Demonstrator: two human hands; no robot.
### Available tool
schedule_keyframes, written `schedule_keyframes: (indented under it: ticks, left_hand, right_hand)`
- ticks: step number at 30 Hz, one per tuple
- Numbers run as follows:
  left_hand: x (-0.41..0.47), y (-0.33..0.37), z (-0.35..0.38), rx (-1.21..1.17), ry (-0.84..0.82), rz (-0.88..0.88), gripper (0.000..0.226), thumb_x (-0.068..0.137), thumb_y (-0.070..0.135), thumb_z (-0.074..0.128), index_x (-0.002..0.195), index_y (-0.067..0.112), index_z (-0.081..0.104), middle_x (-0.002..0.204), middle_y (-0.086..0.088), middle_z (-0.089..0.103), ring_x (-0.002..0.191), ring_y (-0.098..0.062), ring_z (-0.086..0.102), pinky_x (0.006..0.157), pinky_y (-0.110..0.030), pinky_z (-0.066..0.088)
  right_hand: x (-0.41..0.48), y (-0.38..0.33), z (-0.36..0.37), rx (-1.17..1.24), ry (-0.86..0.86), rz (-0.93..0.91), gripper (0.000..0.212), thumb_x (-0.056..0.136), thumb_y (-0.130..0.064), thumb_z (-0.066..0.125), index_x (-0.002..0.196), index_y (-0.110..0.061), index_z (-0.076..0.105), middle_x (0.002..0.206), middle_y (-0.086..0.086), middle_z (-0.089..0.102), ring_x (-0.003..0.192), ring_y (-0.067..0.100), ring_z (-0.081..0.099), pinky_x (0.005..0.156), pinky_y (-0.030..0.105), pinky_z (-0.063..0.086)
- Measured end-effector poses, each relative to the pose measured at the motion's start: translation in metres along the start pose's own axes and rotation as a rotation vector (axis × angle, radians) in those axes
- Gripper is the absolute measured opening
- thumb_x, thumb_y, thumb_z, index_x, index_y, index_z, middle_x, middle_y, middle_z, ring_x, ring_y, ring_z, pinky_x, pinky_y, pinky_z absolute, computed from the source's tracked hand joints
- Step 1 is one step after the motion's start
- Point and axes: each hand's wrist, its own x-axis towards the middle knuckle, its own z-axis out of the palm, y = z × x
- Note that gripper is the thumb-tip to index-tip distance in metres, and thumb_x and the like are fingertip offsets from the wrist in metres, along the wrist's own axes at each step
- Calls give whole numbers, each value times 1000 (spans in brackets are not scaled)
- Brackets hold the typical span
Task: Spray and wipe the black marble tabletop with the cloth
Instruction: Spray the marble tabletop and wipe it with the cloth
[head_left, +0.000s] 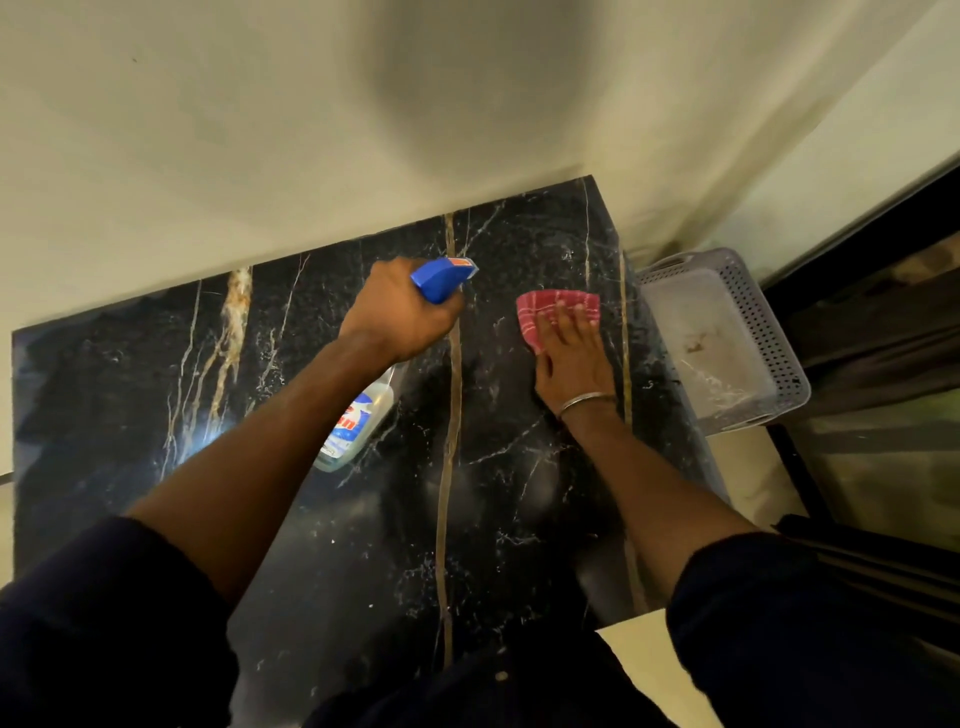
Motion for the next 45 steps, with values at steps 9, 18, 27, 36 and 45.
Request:
schedule_keyframes:
  ticks: [9,18,27,36,45]
  left_hand:
    - [8,1,6,10,-20,-27,13,83,21,65,76,14,57,55,4,51,45,-6,47,50,-16,38]
    - [36,-1,3,145,-51,-93,24,76,32,69,75,13,56,57,-3,53,50,-18,52,52,-28,45]
    - [38,3,1,89,-4,-10,21,79,29,66,66,18,54,56,-4,54,47,-15,48,50,-25,40]
    - [28,-10,-31,29,73,-25,32,83,23,65,62,29,43,55,4,46,46,-8,40,44,-8,30]
    - [32,-21,-40,20,115,-39,34,84,20,65,60,27,41,52,4,42,44,-9,37,42,-9,30]
  right_hand:
    - [-28,-104,28,25,-82,-182,62,92,-29,48,151,-15,33,159,17,25,148,40,12,120,55,6]
    - [-55,-27,25,45,-36,-434,59,89,-29,48,145,-13,45,155,14,34,147,33,21,120,51,16]
    - [-26,-40,31,39,-43,-497,57,88,-30,43,143,-12,48,154,16,37,146,36,24,119,54,18]
    - [57,-41,14,111,163,407,60,89,-25,50,147,-14,39,156,19,31,147,40,16,120,55,8]
    - [57,-90,32,90,-85,-561,57,88,-20,55,143,-12,46,153,15,38,145,36,25,120,53,17]
